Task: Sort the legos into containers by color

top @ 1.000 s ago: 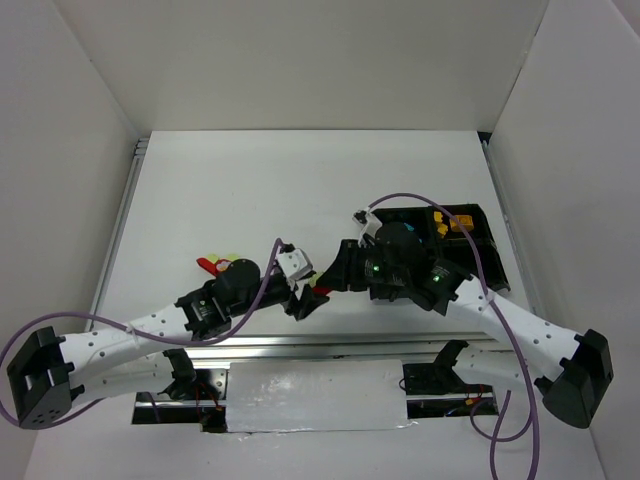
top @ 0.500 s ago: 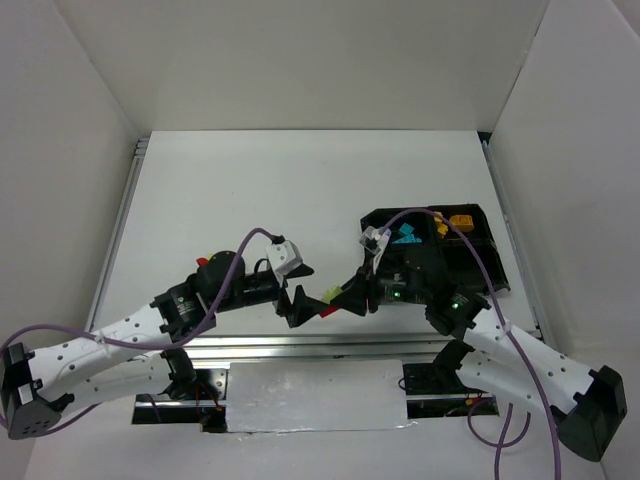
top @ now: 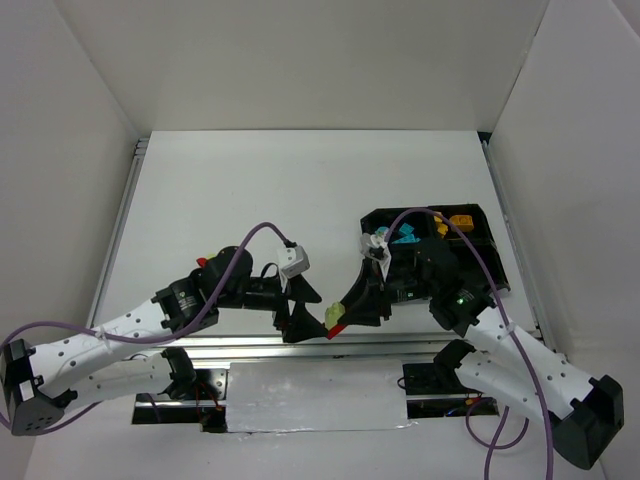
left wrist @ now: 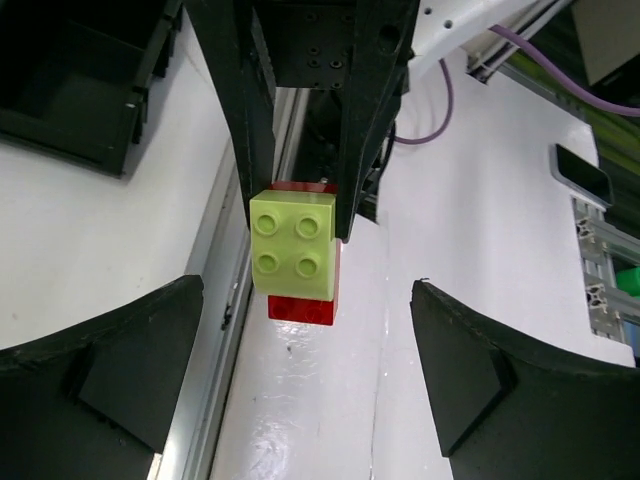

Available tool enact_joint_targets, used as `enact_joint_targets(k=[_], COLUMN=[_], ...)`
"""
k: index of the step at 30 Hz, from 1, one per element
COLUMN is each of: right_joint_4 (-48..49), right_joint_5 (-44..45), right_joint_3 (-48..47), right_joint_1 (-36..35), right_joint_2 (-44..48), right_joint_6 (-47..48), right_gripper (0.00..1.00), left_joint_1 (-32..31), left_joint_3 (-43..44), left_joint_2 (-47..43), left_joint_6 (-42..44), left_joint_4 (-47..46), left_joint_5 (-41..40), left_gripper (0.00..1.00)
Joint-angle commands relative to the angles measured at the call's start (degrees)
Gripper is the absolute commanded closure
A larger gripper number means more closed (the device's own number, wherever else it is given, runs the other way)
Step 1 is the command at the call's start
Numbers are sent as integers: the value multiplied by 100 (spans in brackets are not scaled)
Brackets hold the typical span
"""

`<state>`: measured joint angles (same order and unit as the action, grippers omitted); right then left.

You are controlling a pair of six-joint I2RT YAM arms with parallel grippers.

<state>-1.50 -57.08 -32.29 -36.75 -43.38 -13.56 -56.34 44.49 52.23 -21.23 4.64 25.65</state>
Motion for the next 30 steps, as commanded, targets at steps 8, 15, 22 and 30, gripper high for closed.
enact_joint_targets(k=[8, 15, 22, 30], right_joint_4=[387, 563, 317, 888], right_joint_5=[-559, -401, -269, -120], right_joint_3=[-313, -216, -357, -102], right_joint_1=[-25, -60, -122, -122], right_joint_2=[216, 215, -13, 258], right_joint_6=[-50, -200, -76, -533], right_gripper=[100, 100, 99, 1], left_joint_1=[-18, -18, -18, -18], left_joint_3=[156, 253, 323, 306], left_joint_2=[384, 587, 560, 499], left_joint_6=[-214, -250, -241, -311], left_joint_4=[-728, -834, -904, -1071], left_joint_5=[625, 573, 459, 256], left_gripper=[25, 43, 79, 100])
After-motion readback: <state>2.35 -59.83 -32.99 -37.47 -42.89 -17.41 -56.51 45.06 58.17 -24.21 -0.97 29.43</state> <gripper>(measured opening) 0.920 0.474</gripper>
